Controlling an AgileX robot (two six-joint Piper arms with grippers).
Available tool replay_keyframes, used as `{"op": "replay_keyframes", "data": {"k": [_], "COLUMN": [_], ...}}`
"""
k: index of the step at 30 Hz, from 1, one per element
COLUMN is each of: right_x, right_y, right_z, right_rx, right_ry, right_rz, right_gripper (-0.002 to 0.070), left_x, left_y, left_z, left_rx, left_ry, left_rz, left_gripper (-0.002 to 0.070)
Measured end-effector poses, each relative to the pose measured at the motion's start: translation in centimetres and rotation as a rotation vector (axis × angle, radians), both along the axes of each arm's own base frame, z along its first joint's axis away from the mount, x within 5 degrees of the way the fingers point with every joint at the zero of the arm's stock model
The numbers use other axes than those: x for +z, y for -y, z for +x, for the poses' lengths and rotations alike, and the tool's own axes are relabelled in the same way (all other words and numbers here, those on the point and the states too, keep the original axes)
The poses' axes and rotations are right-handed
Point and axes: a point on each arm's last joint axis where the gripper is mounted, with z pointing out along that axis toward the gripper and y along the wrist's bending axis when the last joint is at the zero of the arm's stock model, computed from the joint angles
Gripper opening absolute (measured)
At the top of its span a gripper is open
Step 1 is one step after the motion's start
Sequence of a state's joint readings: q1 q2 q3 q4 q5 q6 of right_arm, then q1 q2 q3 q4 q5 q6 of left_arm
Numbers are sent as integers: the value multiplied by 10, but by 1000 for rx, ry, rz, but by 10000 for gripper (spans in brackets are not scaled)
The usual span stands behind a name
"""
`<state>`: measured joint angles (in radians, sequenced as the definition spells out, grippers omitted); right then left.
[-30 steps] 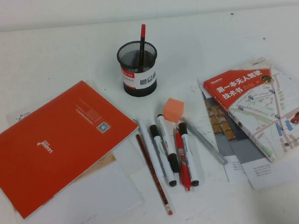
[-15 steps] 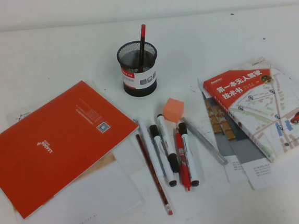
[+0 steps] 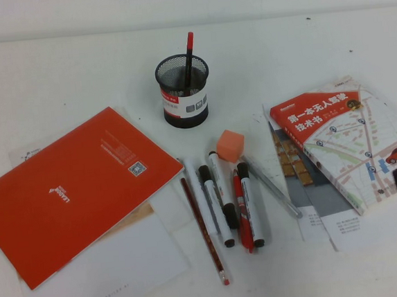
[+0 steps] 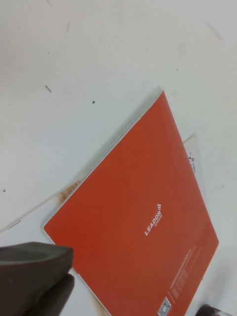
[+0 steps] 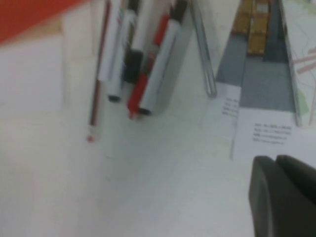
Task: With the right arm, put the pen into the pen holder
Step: Pick up the pen on the table
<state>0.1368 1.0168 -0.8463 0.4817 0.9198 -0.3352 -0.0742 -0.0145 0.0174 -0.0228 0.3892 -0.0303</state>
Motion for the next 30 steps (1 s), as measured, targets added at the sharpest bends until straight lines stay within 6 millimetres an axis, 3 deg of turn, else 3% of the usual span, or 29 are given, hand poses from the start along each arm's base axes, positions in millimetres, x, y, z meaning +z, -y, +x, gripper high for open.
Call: {"op": "replay_keyframes", "data": {"k": [9, 17, 27, 30], "right_x": [-28, -44, -60, -67], "right_y": [-50, -77, -144, -156], "right_z": [73, 136, 162, 172], "right_rx": [177, 233, 369, 379], "right_ry": [-229, -335, -262, -257], "right_rz": [-359, -508, -600, -593], "right_gripper": [-19, -19, -13, 40], "left_x": [0, 0, 0, 0], "left_y": [0, 0, 0, 0], "left_z": [0, 0, 0, 0], "left_rx": [0, 0, 0, 0], "left_ry": [0, 0, 0, 0], "left_rz": [0, 0, 0, 0], "left_gripper": [-3, -3, -3, -3]}}
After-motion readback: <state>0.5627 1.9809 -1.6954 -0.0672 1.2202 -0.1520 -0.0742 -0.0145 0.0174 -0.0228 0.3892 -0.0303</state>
